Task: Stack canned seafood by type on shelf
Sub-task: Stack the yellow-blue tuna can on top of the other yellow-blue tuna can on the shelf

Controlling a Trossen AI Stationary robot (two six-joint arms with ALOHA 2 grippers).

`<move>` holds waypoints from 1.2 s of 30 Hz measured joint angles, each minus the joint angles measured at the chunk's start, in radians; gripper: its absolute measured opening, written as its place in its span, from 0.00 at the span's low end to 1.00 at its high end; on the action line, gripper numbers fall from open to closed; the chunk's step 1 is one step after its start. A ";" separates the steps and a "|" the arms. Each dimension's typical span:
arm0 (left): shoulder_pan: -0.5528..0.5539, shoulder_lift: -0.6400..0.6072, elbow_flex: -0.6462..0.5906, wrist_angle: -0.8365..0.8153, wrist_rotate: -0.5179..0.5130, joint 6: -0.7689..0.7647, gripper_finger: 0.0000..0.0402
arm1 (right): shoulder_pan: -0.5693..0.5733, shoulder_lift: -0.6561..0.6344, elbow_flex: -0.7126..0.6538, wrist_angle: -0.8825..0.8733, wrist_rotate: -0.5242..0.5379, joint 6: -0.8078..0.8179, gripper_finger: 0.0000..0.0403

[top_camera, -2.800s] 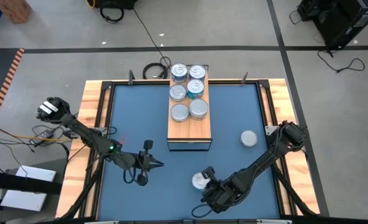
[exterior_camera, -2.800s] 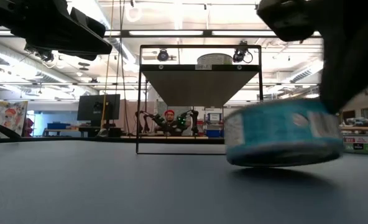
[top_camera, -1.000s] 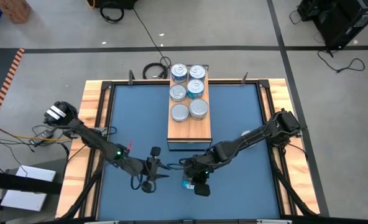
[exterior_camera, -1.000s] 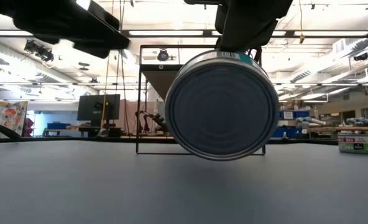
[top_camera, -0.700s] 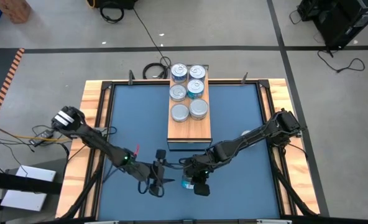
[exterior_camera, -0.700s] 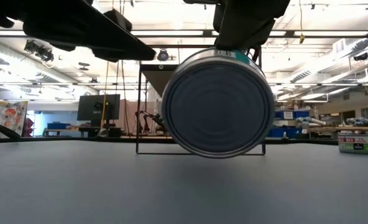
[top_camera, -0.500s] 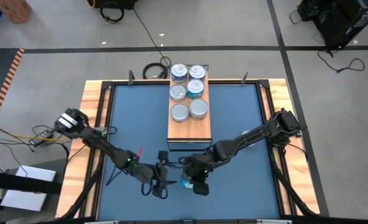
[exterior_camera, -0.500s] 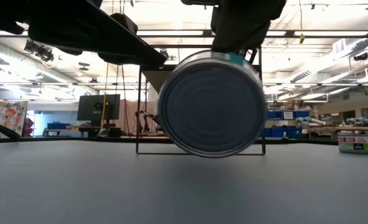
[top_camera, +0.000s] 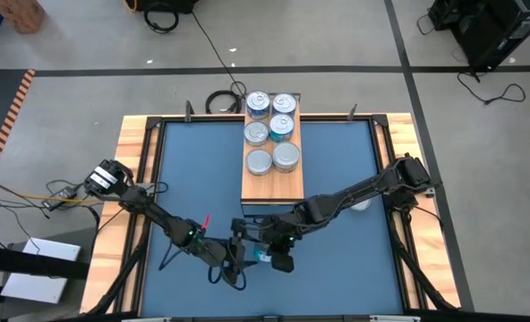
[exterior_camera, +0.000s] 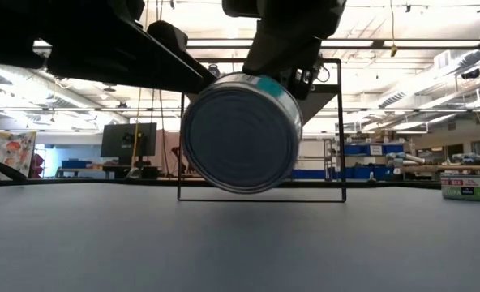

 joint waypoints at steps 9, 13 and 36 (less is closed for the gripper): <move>0.000 0.000 0.000 -0.006 -0.025 0.029 0.71 | -0.003 0.000 0.000 0.035 0.000 0.001 0.00; 0.000 0.000 0.000 -0.008 -0.025 0.029 0.69 | -0.003 0.000 0.000 0.036 0.000 0.001 0.00; -0.002 -0.003 0.000 -0.033 -0.008 0.048 0.34 | -0.004 -0.018 0.000 0.050 0.010 0.001 0.01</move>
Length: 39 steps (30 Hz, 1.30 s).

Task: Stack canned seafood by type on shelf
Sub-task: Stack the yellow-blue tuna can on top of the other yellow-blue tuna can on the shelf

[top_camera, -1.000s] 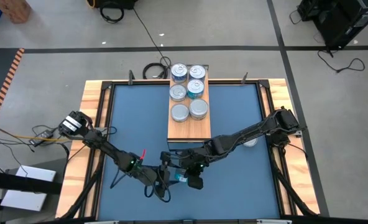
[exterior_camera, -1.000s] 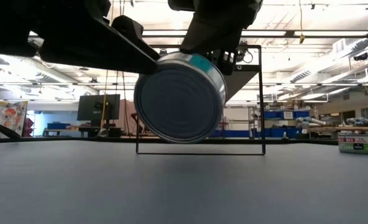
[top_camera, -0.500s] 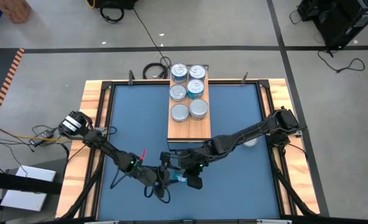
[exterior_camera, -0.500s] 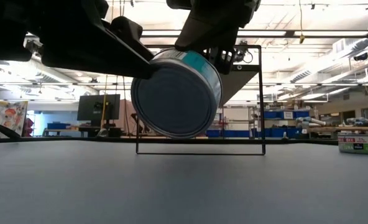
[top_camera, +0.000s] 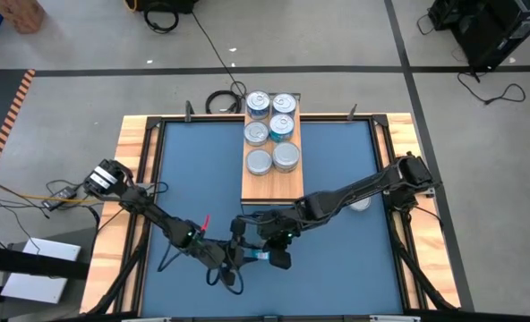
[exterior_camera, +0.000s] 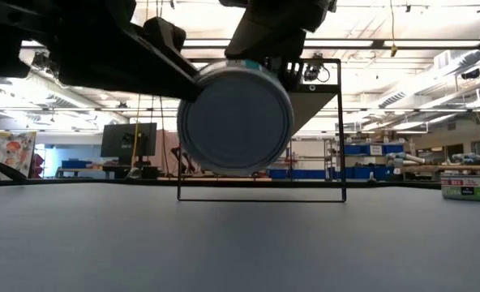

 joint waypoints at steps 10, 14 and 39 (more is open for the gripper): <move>0.002 -0.065 0.052 -0.223 -0.102 0.031 0.33 | 0.060 -0.128 0.002 -0.119 0.160 -0.003 0.07; -0.007 -0.107 0.137 -0.406 -0.167 0.031 0.33 | 0.111 -0.182 0.002 -0.181 0.294 0.001 0.07; -0.125 -0.153 0.500 -0.993 -0.243 -0.060 0.01 | 0.359 -0.216 0.000 -0.270 0.619 0.064 0.01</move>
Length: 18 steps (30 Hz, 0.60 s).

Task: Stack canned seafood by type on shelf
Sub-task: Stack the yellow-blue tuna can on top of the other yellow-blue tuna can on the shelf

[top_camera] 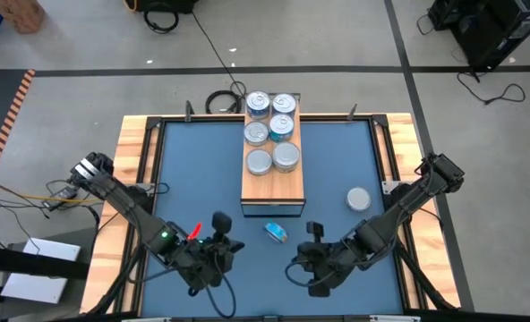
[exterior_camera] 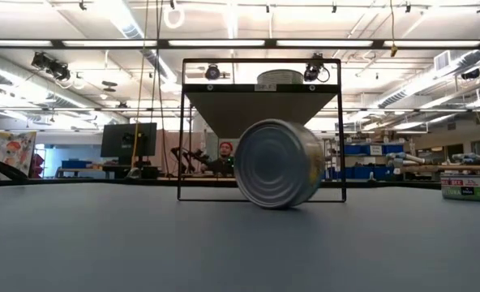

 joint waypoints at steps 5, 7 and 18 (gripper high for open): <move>-0.001 0.017 -0.033 0.050 0.098 -0.039 0.01 | 0.000 0.000 0.000 0.000 0.033 -0.005 0.04; 0.005 0.018 -0.073 0.098 0.140 -0.040 0.01 | 0.000 0.000 0.000 -0.001 0.047 0.005 0.06; 0.062 0.018 -0.215 0.327 0.262 -0.063 0.01 | 0.019 0.000 0.000 -0.022 0.136 0.098 0.22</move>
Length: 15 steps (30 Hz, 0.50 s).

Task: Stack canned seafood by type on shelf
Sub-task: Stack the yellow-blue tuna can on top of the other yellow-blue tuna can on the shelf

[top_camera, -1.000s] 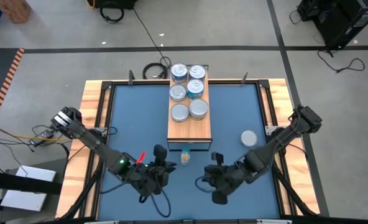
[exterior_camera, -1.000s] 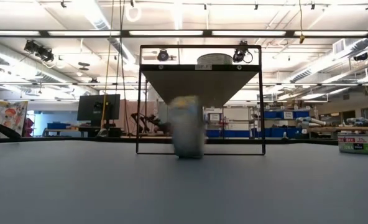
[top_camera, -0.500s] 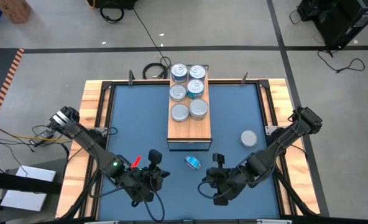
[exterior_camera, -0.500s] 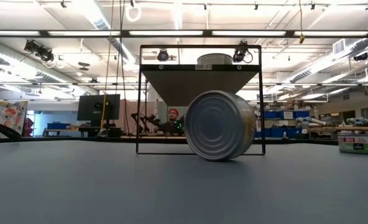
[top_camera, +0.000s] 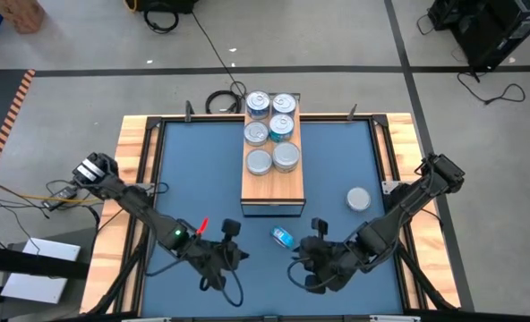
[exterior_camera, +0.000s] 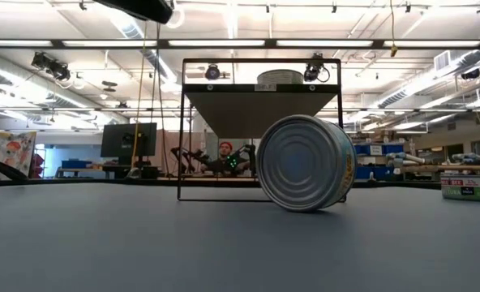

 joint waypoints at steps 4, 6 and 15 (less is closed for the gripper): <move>0.025 0.000 -0.007 0.016 0.043 -0.002 0.01 | 0.002 0.010 0.000 -0.054 0.039 0.083 0.29; 0.030 0.000 -0.007 0.016 0.043 -0.002 0.01 | 0.007 0.027 -0.001 -0.079 0.065 0.111 0.32; 0.035 0.000 -0.007 0.007 0.043 -0.001 0.01 | 0.008 0.173 -0.005 -0.085 0.132 0.201 0.47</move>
